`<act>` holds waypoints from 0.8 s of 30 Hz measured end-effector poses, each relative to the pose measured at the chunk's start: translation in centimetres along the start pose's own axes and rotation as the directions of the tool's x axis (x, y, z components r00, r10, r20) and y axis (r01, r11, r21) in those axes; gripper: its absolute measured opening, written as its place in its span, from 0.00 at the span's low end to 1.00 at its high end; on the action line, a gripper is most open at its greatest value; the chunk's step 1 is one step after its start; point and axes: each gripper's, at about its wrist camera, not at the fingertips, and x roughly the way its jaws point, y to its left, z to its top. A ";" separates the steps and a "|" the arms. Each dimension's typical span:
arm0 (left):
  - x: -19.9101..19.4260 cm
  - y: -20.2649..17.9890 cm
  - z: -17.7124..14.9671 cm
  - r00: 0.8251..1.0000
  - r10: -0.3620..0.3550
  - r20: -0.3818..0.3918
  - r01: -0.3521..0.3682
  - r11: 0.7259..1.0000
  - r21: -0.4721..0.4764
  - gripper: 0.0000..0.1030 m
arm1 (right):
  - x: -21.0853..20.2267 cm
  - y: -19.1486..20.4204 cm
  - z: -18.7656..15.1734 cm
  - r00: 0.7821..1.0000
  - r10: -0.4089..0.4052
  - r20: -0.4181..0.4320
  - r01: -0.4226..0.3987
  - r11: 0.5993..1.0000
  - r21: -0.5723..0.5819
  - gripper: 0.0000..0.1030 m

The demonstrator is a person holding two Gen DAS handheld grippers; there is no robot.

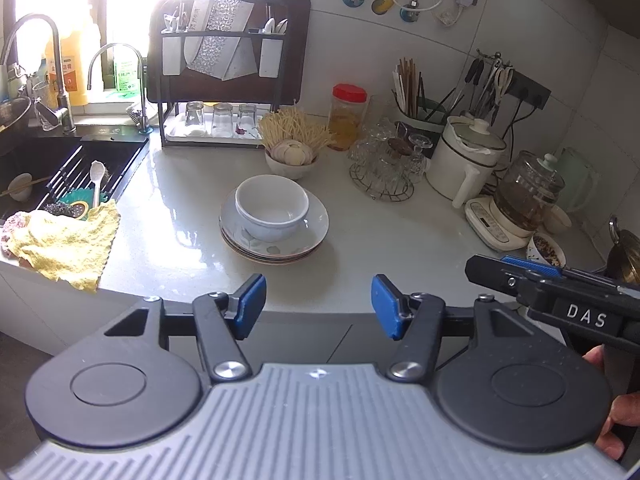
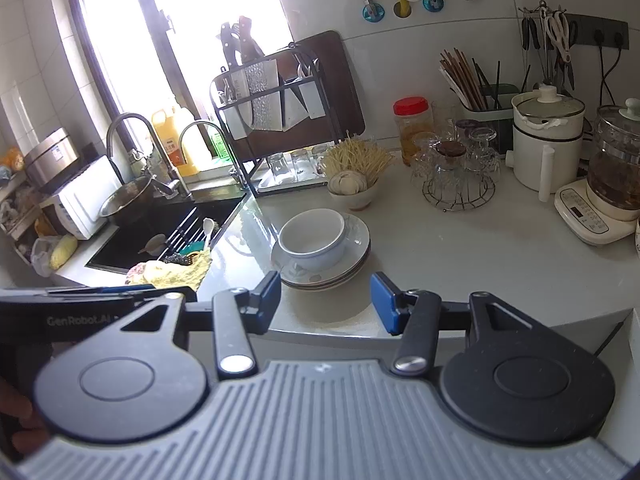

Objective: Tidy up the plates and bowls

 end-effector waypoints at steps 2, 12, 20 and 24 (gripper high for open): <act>0.0 -0.1 -0.1 1.000 -0.004 -0.004 0.004 1.000 0.019 0.68 | -0.1 0.1 -0.1 1.000 0.000 0.005 0.000 1.000 -0.008 0.52; -1.4 0.9 -0.2 0.999 0.045 0.008 -0.045 0.999 0.023 0.91 | -0.7 0.5 -0.2 0.999 -0.014 0.035 0.014 1.000 0.015 0.77; -2.1 0.9 -0.6 0.999 0.046 0.013 -0.046 0.998 0.031 0.94 | -0.9 0.9 -1.2 0.998 -0.050 0.049 0.049 0.998 0.025 0.82; -2.2 0.8 -0.9 0.998 0.055 0.014 -0.055 0.998 0.037 0.94 | -1.1 1.2 -1.2 0.994 -0.085 0.067 0.085 0.996 0.008 0.90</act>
